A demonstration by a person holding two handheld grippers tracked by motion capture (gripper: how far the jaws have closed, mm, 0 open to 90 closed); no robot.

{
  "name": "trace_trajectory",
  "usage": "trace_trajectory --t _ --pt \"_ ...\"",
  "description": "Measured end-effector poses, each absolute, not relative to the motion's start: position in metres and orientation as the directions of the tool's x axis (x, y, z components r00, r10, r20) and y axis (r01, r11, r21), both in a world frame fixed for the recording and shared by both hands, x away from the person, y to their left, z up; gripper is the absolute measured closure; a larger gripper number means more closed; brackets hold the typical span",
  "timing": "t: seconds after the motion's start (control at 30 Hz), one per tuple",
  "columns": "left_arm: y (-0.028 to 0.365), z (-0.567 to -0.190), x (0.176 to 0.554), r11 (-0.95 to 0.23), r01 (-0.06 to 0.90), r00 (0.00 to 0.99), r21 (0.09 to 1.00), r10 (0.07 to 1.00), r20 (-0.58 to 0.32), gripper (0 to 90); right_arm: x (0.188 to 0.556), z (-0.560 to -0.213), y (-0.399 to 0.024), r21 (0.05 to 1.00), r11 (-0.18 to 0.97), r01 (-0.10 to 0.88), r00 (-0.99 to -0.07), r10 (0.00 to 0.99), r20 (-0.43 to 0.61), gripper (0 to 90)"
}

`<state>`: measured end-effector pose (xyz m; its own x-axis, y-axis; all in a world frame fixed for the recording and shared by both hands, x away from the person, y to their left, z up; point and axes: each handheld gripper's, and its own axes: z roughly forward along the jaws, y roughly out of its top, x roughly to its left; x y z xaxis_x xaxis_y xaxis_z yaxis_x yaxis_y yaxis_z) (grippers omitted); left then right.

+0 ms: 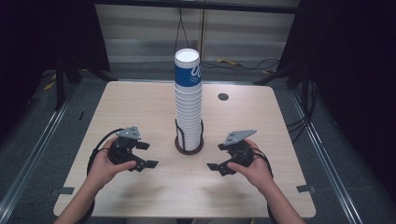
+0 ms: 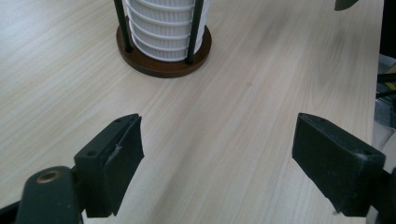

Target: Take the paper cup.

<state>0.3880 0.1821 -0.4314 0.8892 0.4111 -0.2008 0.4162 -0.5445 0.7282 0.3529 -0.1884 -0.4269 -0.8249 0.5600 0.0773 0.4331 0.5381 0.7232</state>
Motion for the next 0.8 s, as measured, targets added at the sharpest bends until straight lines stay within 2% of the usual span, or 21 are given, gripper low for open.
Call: trace_trajectory --t 0.4,0.8 --pt "0.18 -0.404 0.399 -0.544 0.41 0.886 0.733 0.427 -0.179 16.4 0.362 -0.399 -0.181 0.727 0.553 0.408 -0.841 0.537 0.064 13.4" --pt "0.167 -0.381 0.409 -0.555 0.386 0.899 0.737 0.405 -0.166 16.5 0.371 -0.373 -0.183 0.736 0.548 0.398 -0.849 0.523 0.069 13.4"
